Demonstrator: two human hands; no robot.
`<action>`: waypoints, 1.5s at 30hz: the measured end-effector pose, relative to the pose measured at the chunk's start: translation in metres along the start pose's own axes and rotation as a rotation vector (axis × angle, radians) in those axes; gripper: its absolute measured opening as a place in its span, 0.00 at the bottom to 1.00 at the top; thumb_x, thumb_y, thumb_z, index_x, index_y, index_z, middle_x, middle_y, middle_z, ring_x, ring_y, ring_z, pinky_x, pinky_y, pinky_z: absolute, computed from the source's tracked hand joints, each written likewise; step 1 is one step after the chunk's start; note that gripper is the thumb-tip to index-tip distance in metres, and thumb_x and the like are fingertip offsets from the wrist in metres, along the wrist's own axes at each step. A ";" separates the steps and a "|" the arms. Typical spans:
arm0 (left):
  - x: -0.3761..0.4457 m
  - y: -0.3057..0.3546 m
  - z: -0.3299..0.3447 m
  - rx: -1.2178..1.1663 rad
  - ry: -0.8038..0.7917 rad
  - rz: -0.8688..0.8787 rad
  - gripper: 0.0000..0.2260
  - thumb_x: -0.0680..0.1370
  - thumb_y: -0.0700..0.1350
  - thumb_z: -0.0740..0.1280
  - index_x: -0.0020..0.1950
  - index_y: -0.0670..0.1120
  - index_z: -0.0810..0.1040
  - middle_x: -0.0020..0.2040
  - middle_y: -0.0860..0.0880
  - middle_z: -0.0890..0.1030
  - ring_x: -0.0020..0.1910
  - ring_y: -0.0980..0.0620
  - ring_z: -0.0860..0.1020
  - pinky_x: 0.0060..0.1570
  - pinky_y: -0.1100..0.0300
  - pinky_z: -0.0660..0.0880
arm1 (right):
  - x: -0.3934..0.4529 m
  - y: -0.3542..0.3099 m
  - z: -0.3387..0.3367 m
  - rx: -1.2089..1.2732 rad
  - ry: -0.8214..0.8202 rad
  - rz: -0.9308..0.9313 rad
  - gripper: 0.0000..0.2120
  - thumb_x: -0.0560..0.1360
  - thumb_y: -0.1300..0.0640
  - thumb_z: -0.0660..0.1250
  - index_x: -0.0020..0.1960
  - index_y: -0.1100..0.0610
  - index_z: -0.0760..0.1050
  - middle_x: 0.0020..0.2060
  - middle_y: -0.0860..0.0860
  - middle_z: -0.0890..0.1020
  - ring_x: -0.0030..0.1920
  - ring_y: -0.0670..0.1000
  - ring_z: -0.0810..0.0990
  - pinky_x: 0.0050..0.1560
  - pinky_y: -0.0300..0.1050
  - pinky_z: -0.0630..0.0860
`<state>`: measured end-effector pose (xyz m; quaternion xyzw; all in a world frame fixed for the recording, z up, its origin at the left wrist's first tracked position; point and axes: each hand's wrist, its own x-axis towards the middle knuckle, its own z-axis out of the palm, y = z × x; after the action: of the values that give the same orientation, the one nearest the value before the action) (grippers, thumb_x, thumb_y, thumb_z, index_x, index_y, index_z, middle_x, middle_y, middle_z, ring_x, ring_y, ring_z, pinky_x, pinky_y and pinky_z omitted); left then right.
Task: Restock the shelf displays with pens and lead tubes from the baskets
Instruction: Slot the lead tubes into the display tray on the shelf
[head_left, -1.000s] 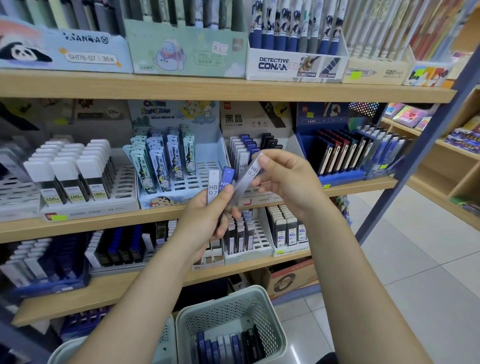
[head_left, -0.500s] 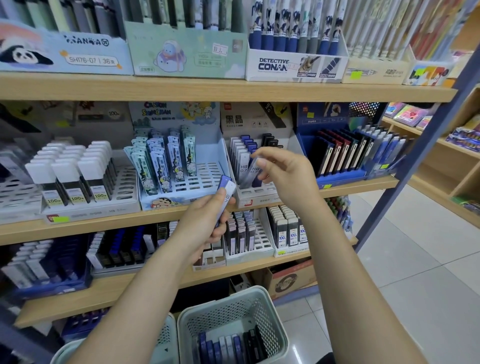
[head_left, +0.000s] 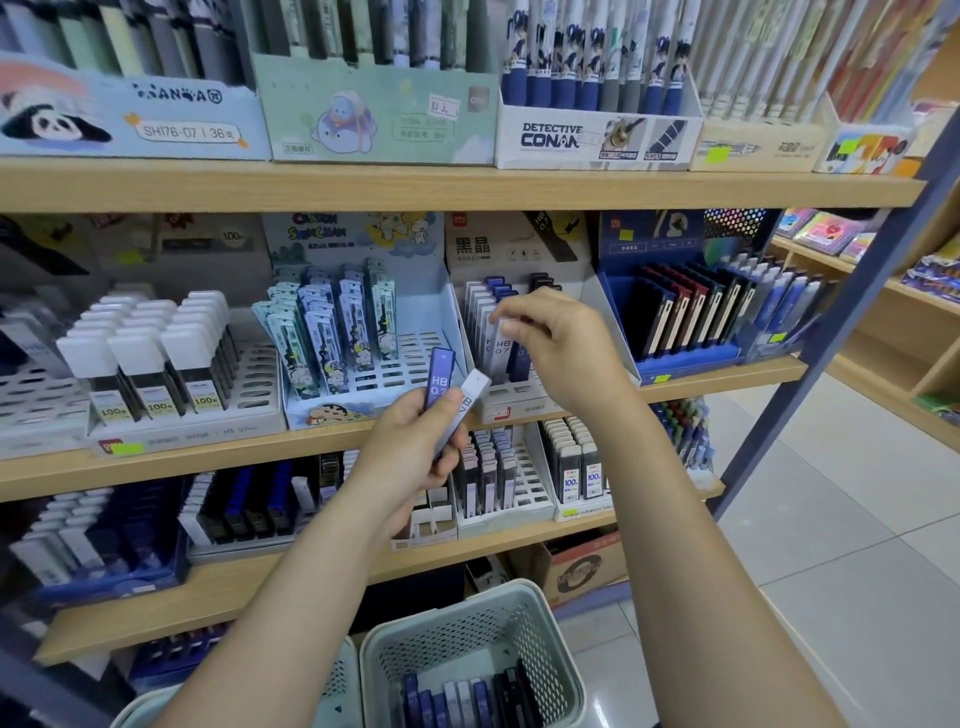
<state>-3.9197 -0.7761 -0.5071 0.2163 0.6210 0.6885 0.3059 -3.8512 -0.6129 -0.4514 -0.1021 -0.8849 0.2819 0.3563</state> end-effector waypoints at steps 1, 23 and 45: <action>0.000 0.000 0.000 0.002 0.002 0.002 0.09 0.84 0.48 0.63 0.57 0.44 0.77 0.34 0.49 0.75 0.26 0.55 0.67 0.23 0.66 0.60 | 0.001 0.001 0.001 0.000 -0.005 0.014 0.08 0.79 0.63 0.67 0.56 0.58 0.82 0.43 0.41 0.76 0.45 0.35 0.73 0.49 0.28 0.67; -0.001 0.005 0.025 -0.158 -0.078 0.053 0.10 0.84 0.49 0.62 0.59 0.46 0.78 0.36 0.49 0.78 0.29 0.56 0.70 0.24 0.65 0.58 | -0.028 -0.011 -0.019 0.425 -0.245 0.320 0.03 0.78 0.59 0.71 0.46 0.54 0.81 0.36 0.48 0.84 0.35 0.49 0.82 0.34 0.43 0.76; -0.005 0.004 0.009 0.010 0.020 0.107 0.08 0.84 0.42 0.62 0.58 0.42 0.80 0.44 0.44 0.85 0.34 0.51 0.83 0.25 0.63 0.73 | -0.020 0.005 0.000 0.209 0.050 0.136 0.11 0.80 0.63 0.66 0.58 0.50 0.79 0.40 0.43 0.80 0.37 0.42 0.79 0.44 0.37 0.76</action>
<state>-3.9110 -0.7731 -0.5016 0.2437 0.6149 0.7029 0.2615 -3.8368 -0.6165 -0.4664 -0.1309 -0.8326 0.3937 0.3669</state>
